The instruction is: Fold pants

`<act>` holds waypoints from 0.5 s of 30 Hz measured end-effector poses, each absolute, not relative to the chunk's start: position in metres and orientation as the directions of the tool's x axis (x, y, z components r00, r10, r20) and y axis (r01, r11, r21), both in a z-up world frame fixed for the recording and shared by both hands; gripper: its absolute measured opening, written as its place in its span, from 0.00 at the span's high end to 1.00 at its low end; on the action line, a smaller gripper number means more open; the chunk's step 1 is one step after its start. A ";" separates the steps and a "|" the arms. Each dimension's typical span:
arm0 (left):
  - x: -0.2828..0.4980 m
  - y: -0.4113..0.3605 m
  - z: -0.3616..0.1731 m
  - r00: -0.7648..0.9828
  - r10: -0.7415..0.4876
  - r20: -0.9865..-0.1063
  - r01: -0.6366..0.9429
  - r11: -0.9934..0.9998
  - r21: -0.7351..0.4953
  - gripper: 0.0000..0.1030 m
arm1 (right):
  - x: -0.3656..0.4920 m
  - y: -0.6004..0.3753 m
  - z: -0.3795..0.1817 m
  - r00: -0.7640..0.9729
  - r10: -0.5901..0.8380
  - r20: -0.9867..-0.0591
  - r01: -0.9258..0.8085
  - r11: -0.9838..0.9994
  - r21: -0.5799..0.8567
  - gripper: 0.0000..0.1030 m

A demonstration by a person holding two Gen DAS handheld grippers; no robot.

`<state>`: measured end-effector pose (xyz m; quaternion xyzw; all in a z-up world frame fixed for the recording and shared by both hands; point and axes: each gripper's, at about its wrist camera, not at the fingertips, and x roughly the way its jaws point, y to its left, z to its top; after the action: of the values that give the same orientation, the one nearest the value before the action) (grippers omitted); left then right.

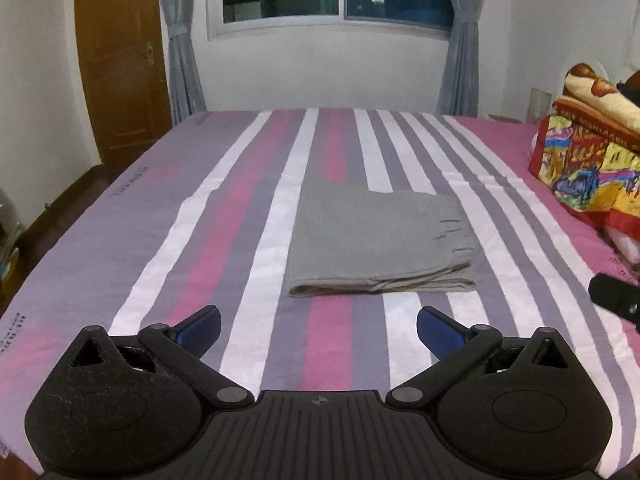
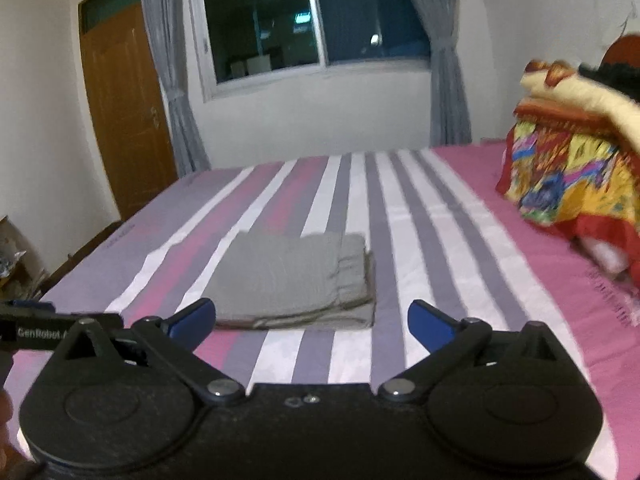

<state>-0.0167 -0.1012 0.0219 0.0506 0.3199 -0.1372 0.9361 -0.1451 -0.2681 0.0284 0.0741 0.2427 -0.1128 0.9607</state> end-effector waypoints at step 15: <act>-0.050 -0.097 0.039 0.767 -0.252 -0.590 0.313 0.950 0.002 0.00 | -0.176 -0.258 0.046 0.876 -0.270 -0.401 0.320 0.945 0.062 0.00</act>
<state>-0.0496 -0.0967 0.0387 0.0501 0.3061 -0.1506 0.9387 -0.1762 -0.2577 0.0457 0.0631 0.1973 -0.1526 0.9663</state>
